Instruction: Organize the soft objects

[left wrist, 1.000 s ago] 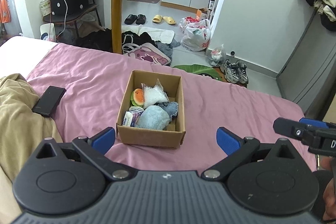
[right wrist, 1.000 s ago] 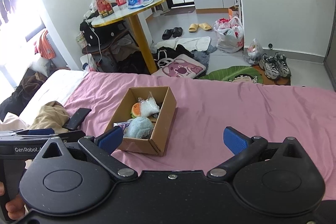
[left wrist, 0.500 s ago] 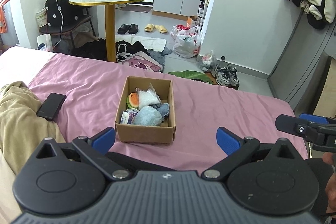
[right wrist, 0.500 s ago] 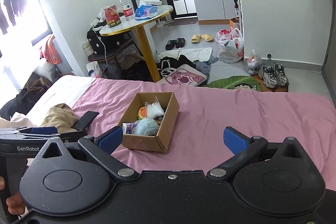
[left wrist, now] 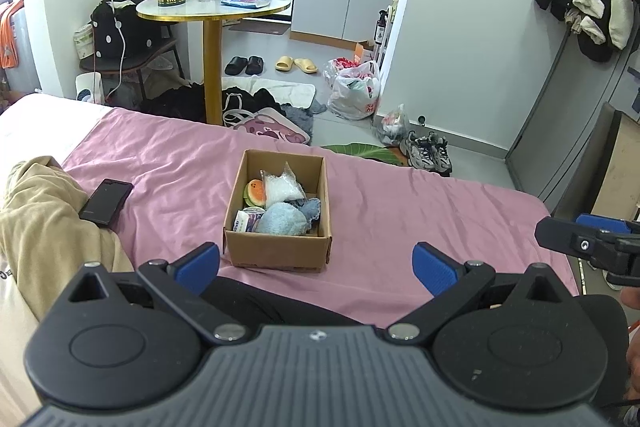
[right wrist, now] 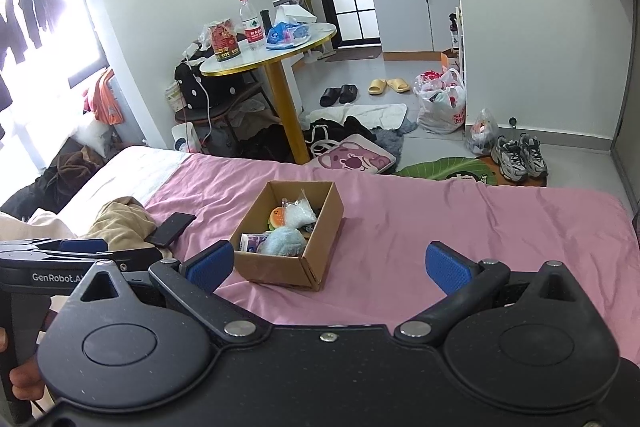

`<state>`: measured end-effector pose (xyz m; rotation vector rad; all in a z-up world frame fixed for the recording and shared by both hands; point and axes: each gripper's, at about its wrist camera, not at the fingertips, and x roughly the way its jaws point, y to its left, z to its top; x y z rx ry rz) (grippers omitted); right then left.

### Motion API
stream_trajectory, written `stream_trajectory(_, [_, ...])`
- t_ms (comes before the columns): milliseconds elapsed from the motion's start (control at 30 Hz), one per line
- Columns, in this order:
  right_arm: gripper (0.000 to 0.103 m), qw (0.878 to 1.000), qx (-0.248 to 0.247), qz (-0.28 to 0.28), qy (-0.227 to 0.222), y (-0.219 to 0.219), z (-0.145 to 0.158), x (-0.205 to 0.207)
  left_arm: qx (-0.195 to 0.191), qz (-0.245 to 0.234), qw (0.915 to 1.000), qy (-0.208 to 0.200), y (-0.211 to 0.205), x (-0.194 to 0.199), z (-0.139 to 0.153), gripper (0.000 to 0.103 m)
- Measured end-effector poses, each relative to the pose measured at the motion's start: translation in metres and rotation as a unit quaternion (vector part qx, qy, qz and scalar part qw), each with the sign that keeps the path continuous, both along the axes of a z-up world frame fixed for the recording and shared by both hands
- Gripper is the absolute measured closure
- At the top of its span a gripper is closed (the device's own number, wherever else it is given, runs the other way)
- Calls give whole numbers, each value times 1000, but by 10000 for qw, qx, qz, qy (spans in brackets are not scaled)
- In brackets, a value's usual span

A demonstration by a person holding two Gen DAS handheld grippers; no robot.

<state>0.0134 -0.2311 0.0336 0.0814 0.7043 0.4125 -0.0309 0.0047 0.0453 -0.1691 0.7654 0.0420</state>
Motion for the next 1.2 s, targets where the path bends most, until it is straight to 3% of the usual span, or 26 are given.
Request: stream_trajectory(1200, [0, 9998, -151, 81, -77, 6, 5, -12, 59, 34, 9999, -113, 5, -19, 8, 1])
